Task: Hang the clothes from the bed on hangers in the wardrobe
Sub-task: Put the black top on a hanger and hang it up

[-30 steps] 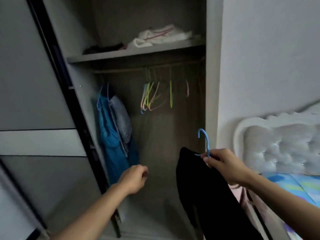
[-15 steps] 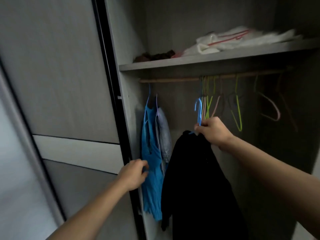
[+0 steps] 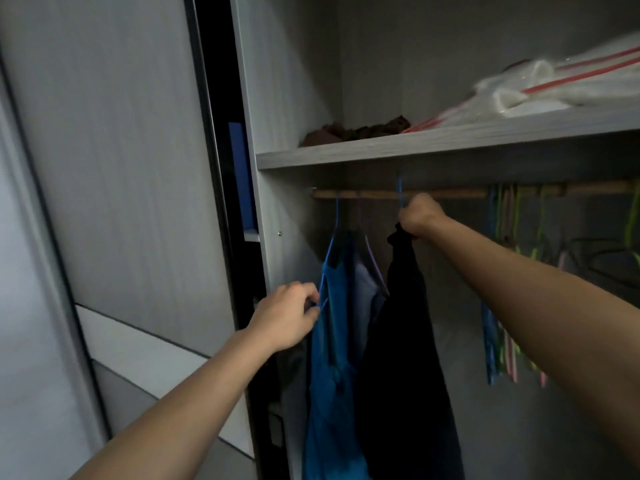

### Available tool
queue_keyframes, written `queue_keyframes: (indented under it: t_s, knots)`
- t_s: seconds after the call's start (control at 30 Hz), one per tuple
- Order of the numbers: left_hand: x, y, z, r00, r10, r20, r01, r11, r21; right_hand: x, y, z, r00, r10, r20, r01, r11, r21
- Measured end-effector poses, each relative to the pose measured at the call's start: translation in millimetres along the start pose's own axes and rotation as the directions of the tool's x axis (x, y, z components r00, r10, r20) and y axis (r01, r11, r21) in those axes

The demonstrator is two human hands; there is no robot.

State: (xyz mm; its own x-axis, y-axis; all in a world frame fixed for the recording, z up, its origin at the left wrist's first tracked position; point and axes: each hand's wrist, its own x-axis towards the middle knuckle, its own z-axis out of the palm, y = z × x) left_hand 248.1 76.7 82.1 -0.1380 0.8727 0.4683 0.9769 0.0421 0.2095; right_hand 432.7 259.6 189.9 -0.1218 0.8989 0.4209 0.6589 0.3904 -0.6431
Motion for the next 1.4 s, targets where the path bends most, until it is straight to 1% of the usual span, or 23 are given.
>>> queue_keyframes:
  t_s: [0.1,0.23,0.37,0.47,0.57,0.6,0.67,0.73,0.83,0.9,0.93,1.0,1.07,1.13,1.2,1.27,1.4]
  knots:
    - [23,-7,9,0.999,0.002,0.039,-0.003,1.0,0.028,36,-1,24,1.0,-0.019,0.022,0.02,1.0,-0.021]
    - [52,-16,19,1.0,-0.004,0.021,0.003,0.999,0.033,65,4,50,0.999,-0.047,0.01,0.048,0.994,-0.097]
    - [73,-25,30,0.999,0.028,0.029,-0.028,0.999,0.023,70,34,71,0.999,-0.002,0.051,0.011,0.986,-0.167]
    - [88,-29,36,0.998,0.056,-0.005,-0.056,0.998,-0.003,68,45,81,0.999,-0.008,0.048,0.014,0.99,-0.14]
    - [102,-25,39,0.99,0.117,-0.08,-0.122,0.99,-0.065,57,44,80,0.998,-0.007,0.068,0.011,0.998,-0.06]
    - [106,-23,39,0.983,0.152,-0.108,-0.16,0.984,-0.075,51,45,78,0.998,0.011,0.061,-0.007,0.998,-0.058]
    - [113,-16,35,0.958,0.234,-0.168,-0.249,0.966,-0.075,37,52,71,1.0,0.025,-0.014,-0.027,0.989,-0.146]
    - [119,-5,32,0.915,0.328,-0.235,-0.359,0.928,-0.102,20,61,56,0.99,-0.012,-0.139,-0.036,0.942,-0.334]
    - [118,22,35,0.843,0.456,-0.284,-0.51,0.846,-0.155,-13,69,28,0.957,-0.087,-0.278,-0.105,0.788,-0.607]
    - [112,44,42,0.777,0.553,-0.3,-0.611,0.778,-0.149,-32,77,13,0.956,-0.08,-0.281,-0.16,0.661,-0.733]
    - [108,54,47,0.743,0.601,-0.293,-0.653,0.747,-0.125,-40,81,7,0.959,-0.046,-0.28,-0.193,0.616,-0.764]
    - [103,70,57,0.703,0.682,-0.202,-0.702,0.711,-0.047,-51,90,-3,0.957,0.04,-0.288,-0.26,0.558,-0.788]
    - [104,79,63,0.714,0.695,-0.082,-0.697,0.717,0.006,-58,96,-8,0.956,0.078,-0.284,-0.283,0.513,-0.81]
    - [108,81,63,0.739,0.674,-0.009,-0.673,0.738,0.054,-59,100,-12,0.955,0.065,-0.288,-0.282,0.493,-0.823]
    - [113,80,62,0.748,0.662,0.038,-0.662,0.742,0.105,-58,101,-15,0.953,0.039,-0.301,-0.278,0.513,-0.812]
    - [118,77,60,0.76,0.645,0.073,-0.649,0.751,0.124,-56,98,-20,0.951,0.018,-0.309,-0.265,0.561,-0.784]
    - [126,70,61,0.793,0.601,0.102,-0.609,0.777,0.156,-51,81,-25,0.943,-0.08,-0.322,-0.203,0.629,-0.75]
